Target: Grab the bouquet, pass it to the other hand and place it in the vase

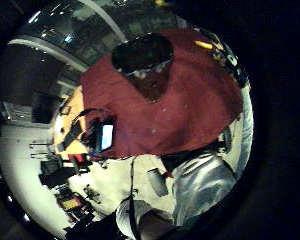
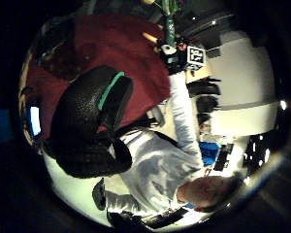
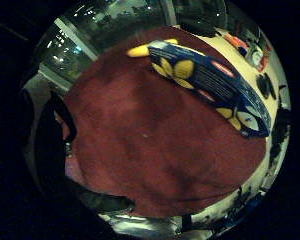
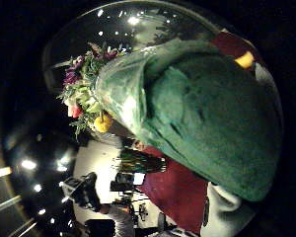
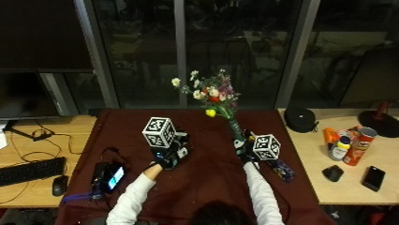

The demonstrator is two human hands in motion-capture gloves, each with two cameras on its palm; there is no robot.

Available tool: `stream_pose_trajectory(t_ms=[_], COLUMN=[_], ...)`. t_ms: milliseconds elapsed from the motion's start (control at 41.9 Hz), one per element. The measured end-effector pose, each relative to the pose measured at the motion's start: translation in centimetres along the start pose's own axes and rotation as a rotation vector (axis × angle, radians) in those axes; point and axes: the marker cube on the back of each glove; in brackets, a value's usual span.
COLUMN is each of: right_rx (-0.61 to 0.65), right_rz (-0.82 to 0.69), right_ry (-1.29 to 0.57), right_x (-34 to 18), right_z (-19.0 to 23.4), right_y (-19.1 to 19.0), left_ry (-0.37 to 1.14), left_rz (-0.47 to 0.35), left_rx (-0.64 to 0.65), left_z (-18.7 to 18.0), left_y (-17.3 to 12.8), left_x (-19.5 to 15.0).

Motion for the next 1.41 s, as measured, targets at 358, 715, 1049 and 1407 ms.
stream_pose_trajectory(t_ms=[358, 715, 1049, 1407], right_rx=[-0.018, -0.028, -0.121, -0.69], right_rz=[-0.179, -0.516, -0.449, -0.379], right_ry=[-0.486, -0.68, -0.709, -0.669], right_x=[-11.3, -16.1, -17.5, -15.5], right_z=[-3.1, 1.7, 6.0, 6.8], right_y=[2.4, 7.2, 10.8, 10.1], left_ry=[0.457, 1.13, 1.298, 1.207], left_rz=[0.068, 0.205, 0.038, -0.099], left_rx=[0.074, -0.098, 0.289, 0.537], left_z=[-4.1, -2.2, -0.4, -6.1], left_y=[-6.1, -9.2, -10.8, -11.2], left_x=[6.2, 10.9, 10.0, 5.0])
